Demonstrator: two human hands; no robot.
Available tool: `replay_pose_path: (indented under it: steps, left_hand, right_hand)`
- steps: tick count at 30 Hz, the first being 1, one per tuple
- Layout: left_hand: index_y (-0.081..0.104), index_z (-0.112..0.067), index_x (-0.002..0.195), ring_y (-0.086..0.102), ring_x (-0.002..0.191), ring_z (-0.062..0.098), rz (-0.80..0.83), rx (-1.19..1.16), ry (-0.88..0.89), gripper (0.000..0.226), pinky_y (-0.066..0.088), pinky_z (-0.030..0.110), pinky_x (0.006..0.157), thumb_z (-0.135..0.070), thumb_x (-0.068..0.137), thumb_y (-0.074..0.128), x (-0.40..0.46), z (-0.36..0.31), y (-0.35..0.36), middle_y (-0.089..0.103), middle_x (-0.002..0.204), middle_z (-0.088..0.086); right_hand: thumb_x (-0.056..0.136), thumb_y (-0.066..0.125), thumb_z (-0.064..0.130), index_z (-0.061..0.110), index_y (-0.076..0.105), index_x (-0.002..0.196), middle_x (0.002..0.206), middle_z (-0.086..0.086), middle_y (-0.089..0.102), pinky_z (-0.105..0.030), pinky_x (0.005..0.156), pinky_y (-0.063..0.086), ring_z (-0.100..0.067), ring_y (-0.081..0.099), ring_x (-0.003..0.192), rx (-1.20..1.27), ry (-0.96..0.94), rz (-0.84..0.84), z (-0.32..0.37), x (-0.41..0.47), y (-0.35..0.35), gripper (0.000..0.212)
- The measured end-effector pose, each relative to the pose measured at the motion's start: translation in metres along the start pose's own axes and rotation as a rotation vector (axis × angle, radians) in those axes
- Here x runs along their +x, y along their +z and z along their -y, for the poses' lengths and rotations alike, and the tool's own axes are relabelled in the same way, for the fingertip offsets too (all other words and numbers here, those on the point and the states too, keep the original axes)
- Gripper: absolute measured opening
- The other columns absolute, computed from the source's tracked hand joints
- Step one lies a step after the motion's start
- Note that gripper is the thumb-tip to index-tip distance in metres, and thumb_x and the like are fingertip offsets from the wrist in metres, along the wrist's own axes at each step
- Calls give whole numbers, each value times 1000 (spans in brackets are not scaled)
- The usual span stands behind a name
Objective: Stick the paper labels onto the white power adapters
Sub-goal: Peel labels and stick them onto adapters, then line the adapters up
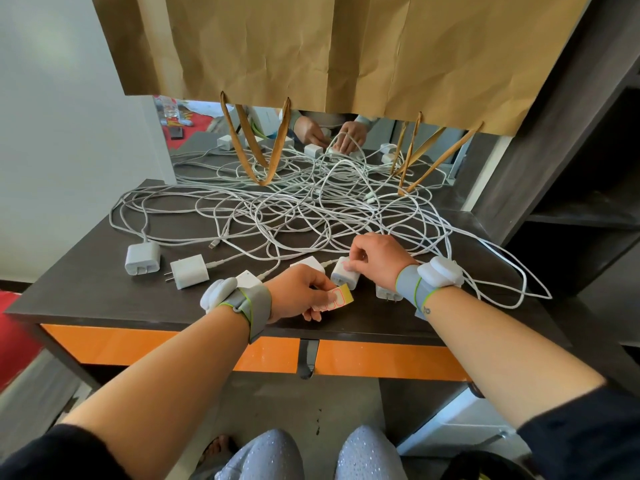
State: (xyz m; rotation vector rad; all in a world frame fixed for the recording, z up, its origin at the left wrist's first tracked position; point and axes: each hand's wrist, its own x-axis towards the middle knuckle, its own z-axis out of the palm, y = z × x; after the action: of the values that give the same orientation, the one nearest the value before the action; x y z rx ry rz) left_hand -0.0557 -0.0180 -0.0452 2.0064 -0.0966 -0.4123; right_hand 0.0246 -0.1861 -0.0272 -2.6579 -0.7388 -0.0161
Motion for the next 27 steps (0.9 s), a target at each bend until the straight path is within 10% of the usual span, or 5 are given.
replay_pose_path:
  steps: [11, 27]
  left_hand:
    - [60, -7, 95, 42, 33, 9, -117, -216, -73, 12, 35, 18, 35, -18, 93, 54, -13, 9, -21, 72, 76, 13]
    - [55, -6, 102, 54, 41, 6, -381, -498, -55, 11, 46, 15, 42, -6, 95, 46, -22, 14, -38, 64, 75, 14]
  right_hand:
    - [87, 52, 44, 19, 45, 89, 76, 5, 49, -37, 78, 42, -23, 53, 81, 81, 163, 57, -3, 2, 16, 26]
    - [94, 31, 33, 23, 44, 98, 110, -4, 64, -45, 89, 27, -29, 55, 106, -204, 193, 22, -7, -3, 22, 17]
